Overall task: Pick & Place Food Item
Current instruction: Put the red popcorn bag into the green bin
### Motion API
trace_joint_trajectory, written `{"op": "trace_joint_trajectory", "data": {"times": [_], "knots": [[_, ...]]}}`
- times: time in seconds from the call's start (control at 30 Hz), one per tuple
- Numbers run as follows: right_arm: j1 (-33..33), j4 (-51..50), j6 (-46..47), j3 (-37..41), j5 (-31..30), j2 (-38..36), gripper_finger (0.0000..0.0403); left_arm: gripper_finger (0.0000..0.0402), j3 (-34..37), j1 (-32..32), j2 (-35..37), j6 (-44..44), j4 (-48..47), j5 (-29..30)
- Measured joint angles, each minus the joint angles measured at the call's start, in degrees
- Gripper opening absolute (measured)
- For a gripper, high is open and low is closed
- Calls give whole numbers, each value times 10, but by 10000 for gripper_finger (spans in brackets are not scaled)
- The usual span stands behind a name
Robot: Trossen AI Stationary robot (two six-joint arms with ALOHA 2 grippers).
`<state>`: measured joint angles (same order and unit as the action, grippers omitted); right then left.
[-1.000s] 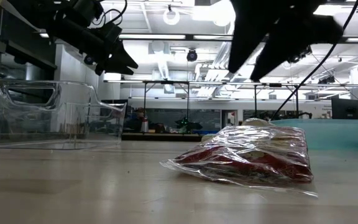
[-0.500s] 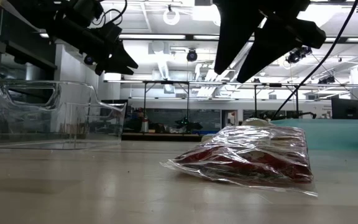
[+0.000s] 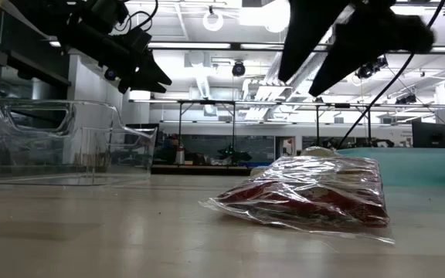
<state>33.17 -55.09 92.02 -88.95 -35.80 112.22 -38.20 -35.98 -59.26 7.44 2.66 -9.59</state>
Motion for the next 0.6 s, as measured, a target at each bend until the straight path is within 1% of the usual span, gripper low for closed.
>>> {"op": "trace_joint_trajectory", "data": {"times": [0.23,0.37,0.6], "knots": [[23,-29,70,0,-3,0,174,195,0,0,0,1,0,0],[29,-37,85,0,-1,0,174,195,0,0,0,1,0,0],[32,-89,102,0,9,-19,174,195,0,0,0,1,0,0]]}}
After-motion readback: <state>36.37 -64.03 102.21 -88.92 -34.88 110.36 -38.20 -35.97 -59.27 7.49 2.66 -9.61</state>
